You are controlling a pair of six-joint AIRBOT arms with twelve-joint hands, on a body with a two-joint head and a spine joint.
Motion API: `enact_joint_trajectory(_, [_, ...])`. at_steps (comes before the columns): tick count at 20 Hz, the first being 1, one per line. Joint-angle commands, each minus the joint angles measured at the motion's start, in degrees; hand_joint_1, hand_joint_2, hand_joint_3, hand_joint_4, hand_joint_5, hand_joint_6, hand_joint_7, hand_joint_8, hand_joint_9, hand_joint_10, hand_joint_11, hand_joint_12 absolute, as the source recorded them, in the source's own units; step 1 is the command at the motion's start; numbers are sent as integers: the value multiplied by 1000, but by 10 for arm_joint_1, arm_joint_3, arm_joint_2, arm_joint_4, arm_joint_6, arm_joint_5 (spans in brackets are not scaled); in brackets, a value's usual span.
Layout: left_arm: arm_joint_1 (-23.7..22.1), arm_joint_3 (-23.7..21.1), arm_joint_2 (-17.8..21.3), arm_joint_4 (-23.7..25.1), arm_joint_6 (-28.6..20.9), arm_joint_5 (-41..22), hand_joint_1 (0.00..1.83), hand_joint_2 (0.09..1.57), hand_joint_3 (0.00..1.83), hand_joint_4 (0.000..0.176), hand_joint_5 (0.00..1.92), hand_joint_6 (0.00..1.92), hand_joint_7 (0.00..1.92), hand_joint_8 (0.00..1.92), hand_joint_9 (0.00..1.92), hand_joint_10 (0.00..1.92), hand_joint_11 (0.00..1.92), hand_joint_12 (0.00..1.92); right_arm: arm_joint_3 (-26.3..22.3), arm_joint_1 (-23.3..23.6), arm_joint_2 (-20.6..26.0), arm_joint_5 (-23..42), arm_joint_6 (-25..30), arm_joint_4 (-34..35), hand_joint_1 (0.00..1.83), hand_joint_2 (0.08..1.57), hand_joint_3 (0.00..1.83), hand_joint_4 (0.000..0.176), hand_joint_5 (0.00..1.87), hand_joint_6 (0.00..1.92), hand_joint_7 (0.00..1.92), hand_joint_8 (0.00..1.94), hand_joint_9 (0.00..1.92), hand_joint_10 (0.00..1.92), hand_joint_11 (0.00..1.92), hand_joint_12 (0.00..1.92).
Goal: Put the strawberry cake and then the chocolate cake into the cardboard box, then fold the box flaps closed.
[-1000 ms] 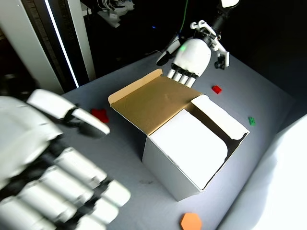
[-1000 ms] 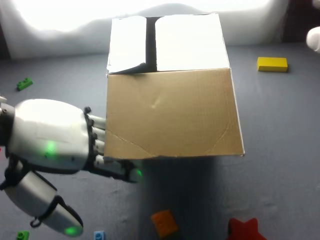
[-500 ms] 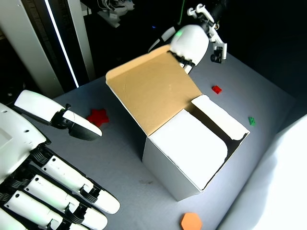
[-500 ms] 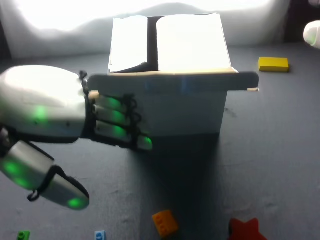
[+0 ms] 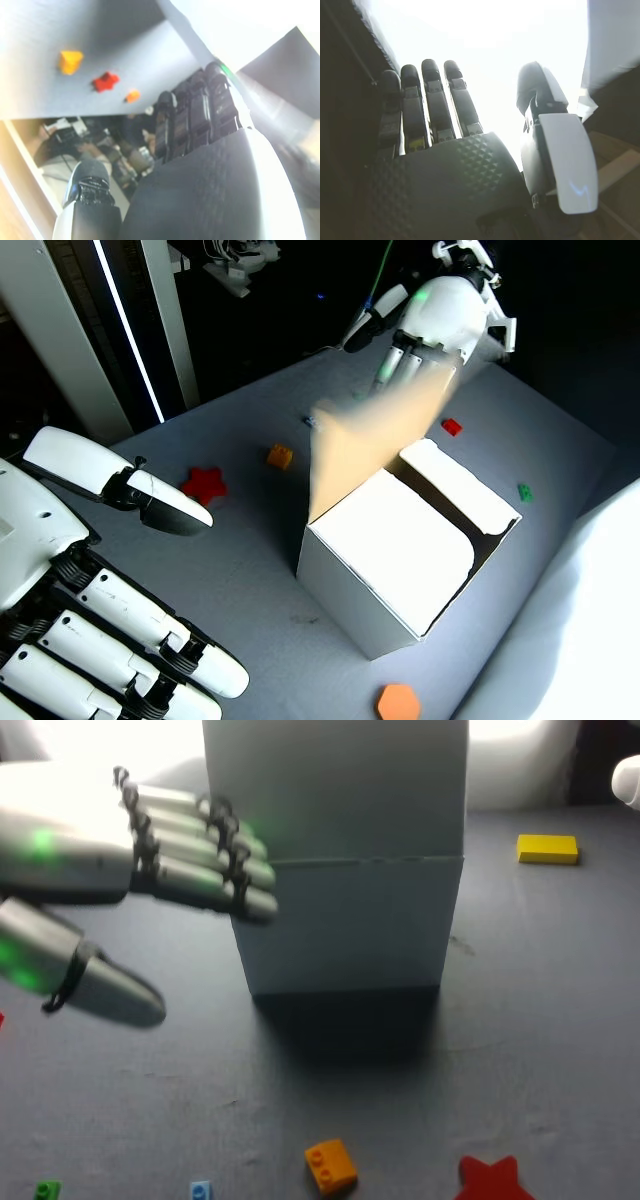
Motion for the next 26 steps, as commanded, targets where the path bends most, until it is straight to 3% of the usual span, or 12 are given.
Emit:
enact_joint_trajectory(1, [-13,4,1,-48,-2,-6,0,1173,1,0,234,2,190,5,123,5,0,395,2,9,7,54,6,-20,0,1298,0,0,221,0,237,1,206,3,0,613])
enact_joint_trajectory(3, [-29,16,-8,-46,0,-6,0,1176,1,0,238,1,192,1,123,1,0,391,3,9,7,54,6,-20,0,1303,1,0,240,8,245,3,214,6,0,657])
enact_joint_trajectory(8, [-56,92,-66,-39,5,-6,0,1176,0,0,259,4,211,0,147,4,0,546,3,8,7,53,6,-20,0,1300,1,0,210,1,185,0,142,0,0,499])
enact_joint_trajectory(13, [-63,196,-149,-34,11,-5,0,1176,0,0,247,1,226,10,180,13,0,616,3,8,5,51,6,-20,0,1283,0,0,243,7,248,5,213,17,0,688])
enact_joint_trajectory(17, [-51,271,-201,-34,12,-6,0,1166,0,0,253,7,232,7,190,6,0,437,3,8,4,49,6,-20,0,1297,2,0,223,5,223,2,173,4,0,604])
enact_joint_trajectory(20, [-18,274,-208,-23,12,-7,0,1156,0,0,261,4,264,6,223,10,0,485,3,8,3,49,6,-20,0,1292,0,0,194,2,184,1,157,5,0,534])
enact_joint_trajectory(24, [9,261,-201,-22,12,-4,0,1189,7,0,281,8,313,8,291,20,0,743,3,7,4,49,6,-20,0,1283,0,0,205,3,197,3,190,4,0,395])
enact_joint_trajectory(26, [4,260,-197,-23,10,-4,0,1195,8,0,276,5,295,1,269,9,0,758,3,7,4,49,6,-20,0,1282,0,0,210,4,206,6,206,9,0,486])
